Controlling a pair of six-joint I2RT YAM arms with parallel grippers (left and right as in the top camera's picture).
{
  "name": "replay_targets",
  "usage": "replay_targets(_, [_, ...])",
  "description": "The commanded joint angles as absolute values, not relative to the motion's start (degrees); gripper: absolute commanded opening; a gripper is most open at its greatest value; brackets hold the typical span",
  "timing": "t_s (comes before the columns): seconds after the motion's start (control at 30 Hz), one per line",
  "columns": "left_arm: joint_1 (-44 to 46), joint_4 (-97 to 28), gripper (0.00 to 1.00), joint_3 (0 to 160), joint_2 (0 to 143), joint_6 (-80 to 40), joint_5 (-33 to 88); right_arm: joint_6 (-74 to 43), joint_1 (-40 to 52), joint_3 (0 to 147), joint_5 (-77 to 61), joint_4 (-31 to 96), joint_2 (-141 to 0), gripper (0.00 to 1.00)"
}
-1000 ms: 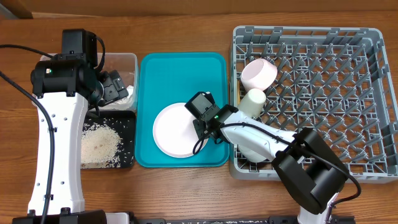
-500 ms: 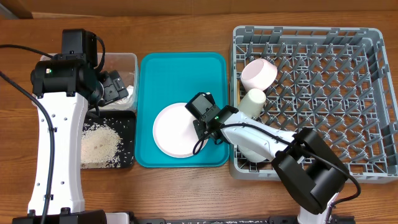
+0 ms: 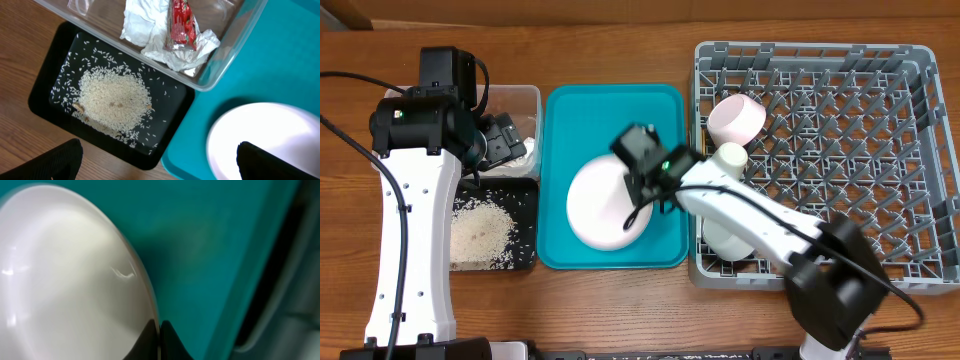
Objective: Sort waste into correct bins and load items into the dishwasher
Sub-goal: 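Lift the pink plate and carry it into the dish rack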
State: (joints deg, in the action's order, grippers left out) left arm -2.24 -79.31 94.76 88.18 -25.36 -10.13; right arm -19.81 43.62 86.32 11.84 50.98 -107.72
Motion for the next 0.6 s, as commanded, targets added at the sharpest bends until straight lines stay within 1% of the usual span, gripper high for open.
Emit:
replay_targets(0.0, [-2.2,-79.2,1.0,95.3,88.4,-25.5,-10.5,-16.6,41.6,99.8,25.4,57.1,-98.0,0.04])
replay_targets(0.07, [-2.2,-79.2,1.0,95.3,88.4,-25.5,-10.5,-13.6,40.9,104.3,32.8,61.9,-96.1,0.04])
replay_targets(0.13, [-2.2,-79.2,1.0,95.3,88.4,-25.5,-10.5,-10.8,39.6,108.0,43.2,67.5,-94.0,0.04])
replay_targets(0.23, [-2.2,-79.2,1.0,95.3,88.4,-25.5,-10.5,-9.8,37.1,109.7,57.0,74.4,-91.5,0.04])
replay_targets(0.3, [-2.2,-79.2,1.0,95.3,88.4,-25.5,-10.5,-9.9,34.1,109.7,62.7,80.3,-90.2,0.04])
replay_targets(0.43, [-2.2,-79.2,1.0,95.3,88.4,-25.5,-10.5,-14.3,26.8,109.0,61.3,88.1,-90.2,0.04])
replay_targets(0.57, [-2.2,-79.2,1.0,95.3,88.4,-25.5,-10.5,-17.8,19.6,106.0,56.6,87.9,-90.5,0.04])
